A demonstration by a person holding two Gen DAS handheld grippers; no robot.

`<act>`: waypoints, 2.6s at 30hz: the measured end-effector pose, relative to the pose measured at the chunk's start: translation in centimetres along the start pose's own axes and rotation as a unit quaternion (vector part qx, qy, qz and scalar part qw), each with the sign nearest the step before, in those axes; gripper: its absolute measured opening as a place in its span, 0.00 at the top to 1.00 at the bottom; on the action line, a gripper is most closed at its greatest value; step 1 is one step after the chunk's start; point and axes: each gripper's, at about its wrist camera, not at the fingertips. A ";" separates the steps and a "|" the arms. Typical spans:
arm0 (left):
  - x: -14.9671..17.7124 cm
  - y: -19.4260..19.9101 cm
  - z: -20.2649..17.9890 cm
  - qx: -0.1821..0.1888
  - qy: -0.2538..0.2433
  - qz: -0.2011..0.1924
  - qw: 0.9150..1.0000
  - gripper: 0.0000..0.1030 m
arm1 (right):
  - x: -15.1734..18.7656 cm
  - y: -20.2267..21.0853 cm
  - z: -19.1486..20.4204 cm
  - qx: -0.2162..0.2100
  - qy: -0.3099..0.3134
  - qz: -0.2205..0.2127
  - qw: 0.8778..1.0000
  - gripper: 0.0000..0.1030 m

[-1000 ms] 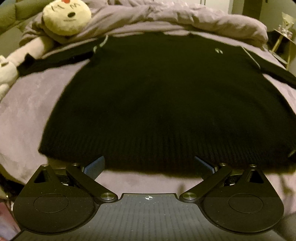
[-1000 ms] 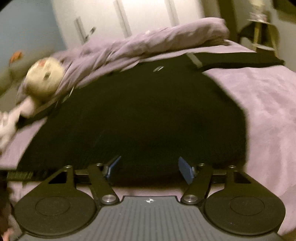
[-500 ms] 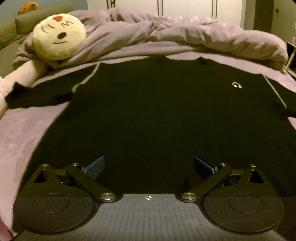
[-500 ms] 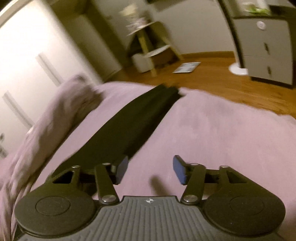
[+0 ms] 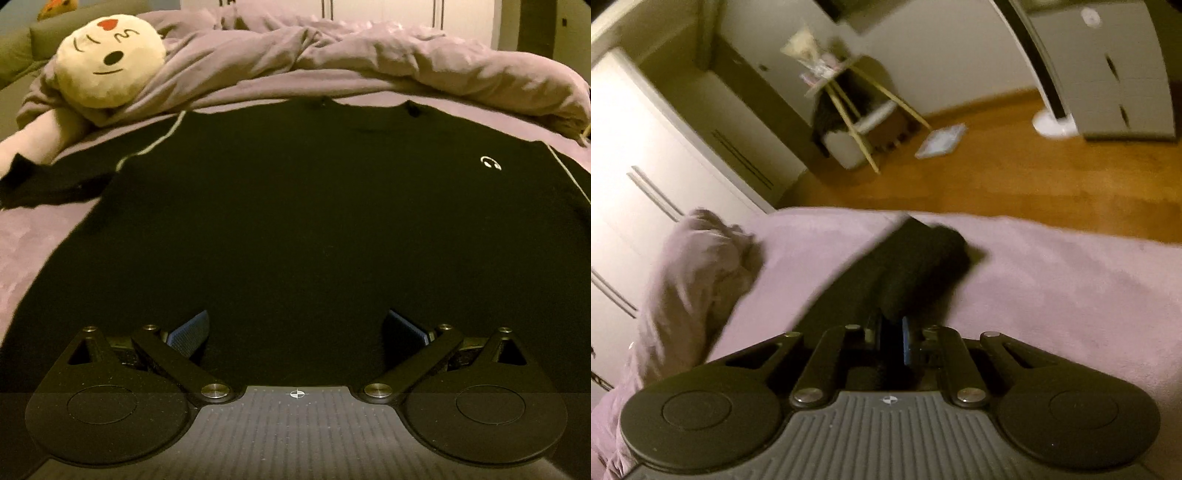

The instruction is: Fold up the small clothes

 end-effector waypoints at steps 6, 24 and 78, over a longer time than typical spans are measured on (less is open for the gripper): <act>-0.1 2.1 2.8 -0.009 0.013 -0.010 1.000 0.00 | 3.9 6.0 13.9 -0.125 0.199 -0.013 0.972 0.91; -0.9 3.3 12.8 0.006 0.064 -0.024 0.998 0.00 | 29.9 12.2 23.8 -0.219 0.274 0.192 0.917 0.61; -14.6 -7.3 2.6 0.158 0.071 -0.064 0.983 0.80 | 28.5 12.3 17.6 -0.050 0.380 0.081 0.920 0.55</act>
Point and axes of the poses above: each gripper's, at about its wrist camera, not at the fingertips, and y roughly against the way its jaws point, z to its left, x to its underside, and after that the axes turned 8 degrees about -x, right-handed
